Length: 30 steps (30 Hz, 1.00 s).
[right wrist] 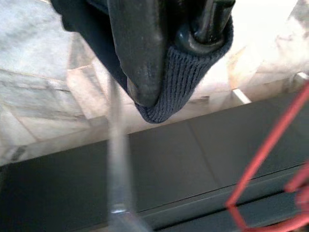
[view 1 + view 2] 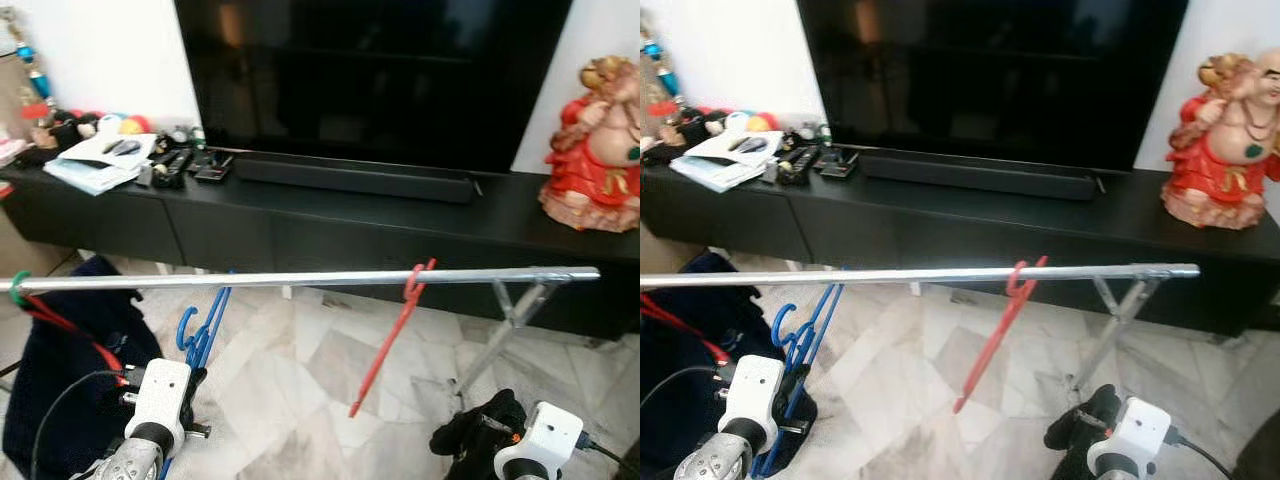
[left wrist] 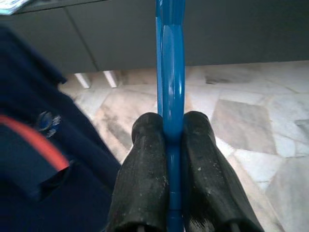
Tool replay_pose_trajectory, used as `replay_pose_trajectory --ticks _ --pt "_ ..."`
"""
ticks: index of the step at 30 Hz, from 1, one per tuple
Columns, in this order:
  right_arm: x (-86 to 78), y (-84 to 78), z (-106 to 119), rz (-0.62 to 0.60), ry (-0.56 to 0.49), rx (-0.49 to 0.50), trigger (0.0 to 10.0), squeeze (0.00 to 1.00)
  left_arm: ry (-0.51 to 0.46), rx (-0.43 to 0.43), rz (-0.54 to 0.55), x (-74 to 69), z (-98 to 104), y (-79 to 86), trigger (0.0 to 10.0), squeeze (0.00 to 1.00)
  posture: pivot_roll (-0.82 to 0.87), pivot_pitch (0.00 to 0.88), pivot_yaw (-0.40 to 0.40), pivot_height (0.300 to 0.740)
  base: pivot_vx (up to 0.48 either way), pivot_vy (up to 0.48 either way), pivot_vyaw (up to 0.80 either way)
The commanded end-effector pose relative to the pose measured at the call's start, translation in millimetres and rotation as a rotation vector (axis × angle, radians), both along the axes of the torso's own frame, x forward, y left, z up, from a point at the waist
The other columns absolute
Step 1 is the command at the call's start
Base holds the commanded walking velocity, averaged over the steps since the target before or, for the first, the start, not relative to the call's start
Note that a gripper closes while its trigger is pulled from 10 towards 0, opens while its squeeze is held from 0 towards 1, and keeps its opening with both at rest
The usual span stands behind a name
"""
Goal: Hang hanger
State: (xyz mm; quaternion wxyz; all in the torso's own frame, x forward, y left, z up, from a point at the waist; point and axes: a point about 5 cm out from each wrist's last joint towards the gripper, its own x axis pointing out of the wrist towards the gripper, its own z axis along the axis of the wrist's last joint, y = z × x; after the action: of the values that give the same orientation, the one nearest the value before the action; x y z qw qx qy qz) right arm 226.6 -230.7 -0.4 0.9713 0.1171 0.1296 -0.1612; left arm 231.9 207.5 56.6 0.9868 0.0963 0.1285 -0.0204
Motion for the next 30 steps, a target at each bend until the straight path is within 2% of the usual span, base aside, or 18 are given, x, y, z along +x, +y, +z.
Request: replay_pose_trajectory --ticks 1,23,30 --pt "8.0 2.8 8.9 0.009 -0.039 0.002 10.0 0.0 -0.001 -0.011 0.009 -1.0 0.6 2.5 10.0 0.0 0.04 0.0 0.039 0.74 0.0 0.36 0.0" --pt "10.9 1.9 11.5 -0.001 -0.031 -0.012 10.0 0.0 0.0 -0.023 -0.011 0.6 -0.8 -1.1 10.0 0.0 0.04 0.0 0.039 0.74 0.0 0.358 0.0" --pt "9.9 -2.7 11.5 -0.029 -0.02 -0.023 10.0 0.0 -0.003 -0.018 -0.026 0.3 -0.9 -3.6 10.0 0.0 0.04 0.0 0.033 0.74 0.0 0.0 0.0"
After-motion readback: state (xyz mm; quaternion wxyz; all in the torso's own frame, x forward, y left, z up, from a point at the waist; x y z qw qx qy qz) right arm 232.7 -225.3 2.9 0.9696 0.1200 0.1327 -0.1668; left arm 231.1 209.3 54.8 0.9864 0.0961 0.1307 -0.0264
